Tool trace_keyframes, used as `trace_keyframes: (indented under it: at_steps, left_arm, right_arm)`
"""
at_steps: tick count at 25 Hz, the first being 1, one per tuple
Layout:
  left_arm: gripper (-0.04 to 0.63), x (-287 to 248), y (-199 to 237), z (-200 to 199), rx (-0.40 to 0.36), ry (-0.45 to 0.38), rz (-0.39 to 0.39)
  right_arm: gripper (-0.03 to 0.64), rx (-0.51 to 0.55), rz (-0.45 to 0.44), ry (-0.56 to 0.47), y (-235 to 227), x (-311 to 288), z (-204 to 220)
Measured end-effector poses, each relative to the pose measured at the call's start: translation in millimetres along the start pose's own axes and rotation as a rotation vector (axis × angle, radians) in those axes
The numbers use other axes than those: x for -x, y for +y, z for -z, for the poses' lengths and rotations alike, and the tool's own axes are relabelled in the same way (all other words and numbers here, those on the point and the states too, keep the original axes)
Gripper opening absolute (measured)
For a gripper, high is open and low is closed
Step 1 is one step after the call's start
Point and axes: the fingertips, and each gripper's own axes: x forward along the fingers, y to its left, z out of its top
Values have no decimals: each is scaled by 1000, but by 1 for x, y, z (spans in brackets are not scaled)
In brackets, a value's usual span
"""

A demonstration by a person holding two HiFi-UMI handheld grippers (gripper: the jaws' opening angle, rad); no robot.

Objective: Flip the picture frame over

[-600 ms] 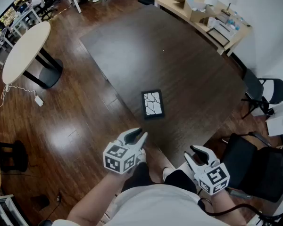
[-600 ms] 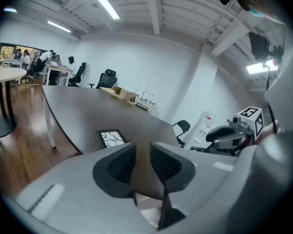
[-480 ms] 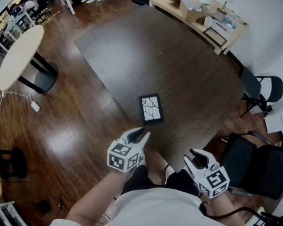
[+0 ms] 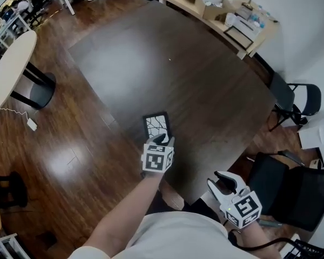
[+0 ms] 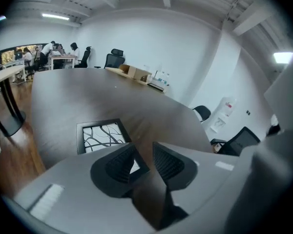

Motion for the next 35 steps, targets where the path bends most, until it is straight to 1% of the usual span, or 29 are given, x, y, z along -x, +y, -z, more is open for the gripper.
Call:
trace_keyframes:
  at_steps: [2, 5, 7, 11, 12, 16, 18, 24, 29, 32, 35]
  left_arm:
    - [127, -13, 8, 0, 3, 21, -79]
    - [130, -25, 18, -3, 34, 42, -168]
    - [130, -30, 22, -4, 52, 54, -214]
    - [130, -39, 30, 9, 72, 107, -293]
    - [127, -39, 30, 10, 65, 111, -313]
    - [117, -39, 33, 12, -14, 125, -395]
    - [88, -39, 33, 12, -12, 122, -411]
    - [64, -34, 37, 13, 61, 114, -401]
    - [63, -22, 28, 2, 86, 68, -348]
    - [63, -15, 15, -7, 127, 20, -275]
    - [63, -9, -7, -24, 177, -53, -152]
  right_arm:
    - [120, -13, -5, 4, -12, 6, 6]
    - [120, -20, -20, 11, -27, 17, 12]
    - [118, -23, -33, 16, -38, 22, 17]
    - [118, -33, -55, 28, -57, 30, 25]
    - [118, -34, -58, 29, -60, 32, 26]
    - [118, -38, -76, 23, -70, 33, 30]
    - [118, -37, -84, 18, -73, 32, 32]
    - [118, -31, -96, 7, -76, 30, 30]
    - [118, -19, -96, 7, -76, 29, 27]
    - [117, -12, -94, 4, -75, 25, 24]
    - [117, -1, -91, 3, -73, 22, 19]
